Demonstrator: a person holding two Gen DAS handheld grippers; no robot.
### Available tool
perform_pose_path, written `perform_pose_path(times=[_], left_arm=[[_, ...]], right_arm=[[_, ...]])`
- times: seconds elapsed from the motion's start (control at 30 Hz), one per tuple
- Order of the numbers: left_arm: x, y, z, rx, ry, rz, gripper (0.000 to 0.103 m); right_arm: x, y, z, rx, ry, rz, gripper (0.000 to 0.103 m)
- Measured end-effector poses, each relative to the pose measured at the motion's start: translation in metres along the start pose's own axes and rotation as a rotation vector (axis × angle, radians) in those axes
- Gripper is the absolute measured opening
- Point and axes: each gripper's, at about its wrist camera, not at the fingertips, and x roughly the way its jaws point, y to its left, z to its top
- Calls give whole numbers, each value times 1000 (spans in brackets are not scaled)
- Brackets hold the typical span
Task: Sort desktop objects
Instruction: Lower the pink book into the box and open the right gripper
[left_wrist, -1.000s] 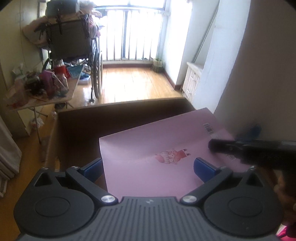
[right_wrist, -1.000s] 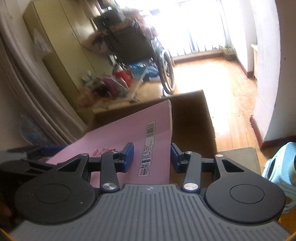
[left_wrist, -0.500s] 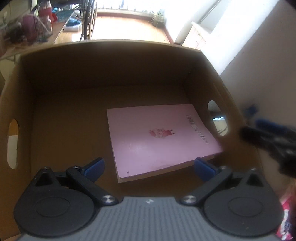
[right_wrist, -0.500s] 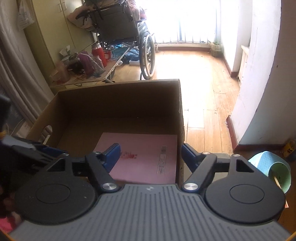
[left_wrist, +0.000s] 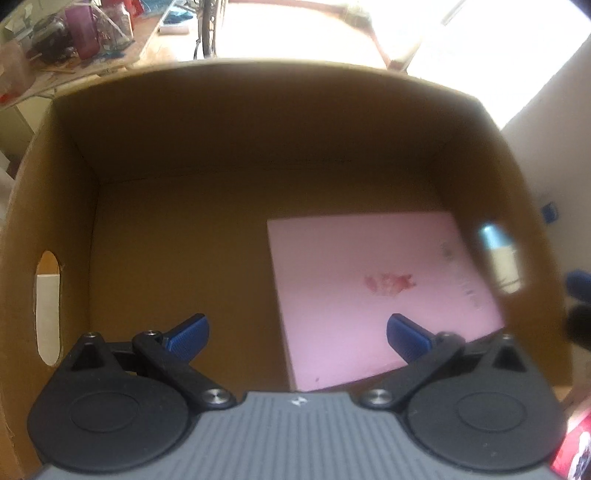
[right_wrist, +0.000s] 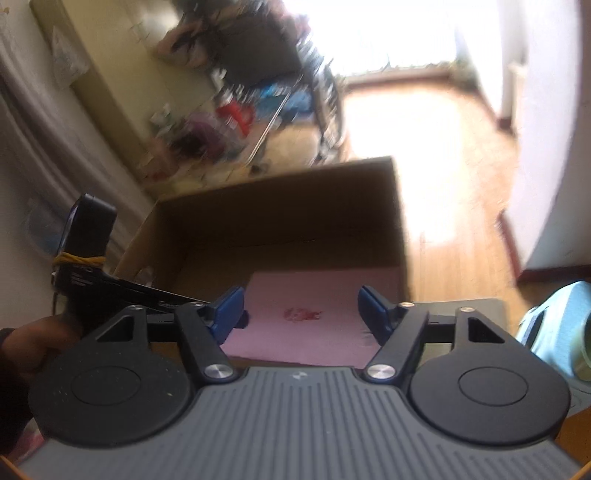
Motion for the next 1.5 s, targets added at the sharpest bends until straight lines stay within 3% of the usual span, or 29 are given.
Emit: perform_pose_path(times=[0.13, 0.33, 0.67, 0.9, 1.5], left_arm=[[5, 5, -2, -7, 42, -16, 100], [22, -3, 7, 19, 113, -85, 96], [49, -5, 11, 8, 204, -158, 96], [50, -8, 17, -7, 188, -196, 99], [35, -17, 34, -28, -25, -160, 100]], right_arm=[[40, 3, 6, -18, 228, 56, 52], [100, 20, 4, -76, 562, 57, 51], [159, 33, -22, -140, 795, 17, 51], [167, 22, -16, -96, 796, 16, 51], [157, 11, 11, -6, 574, 16, 50]])
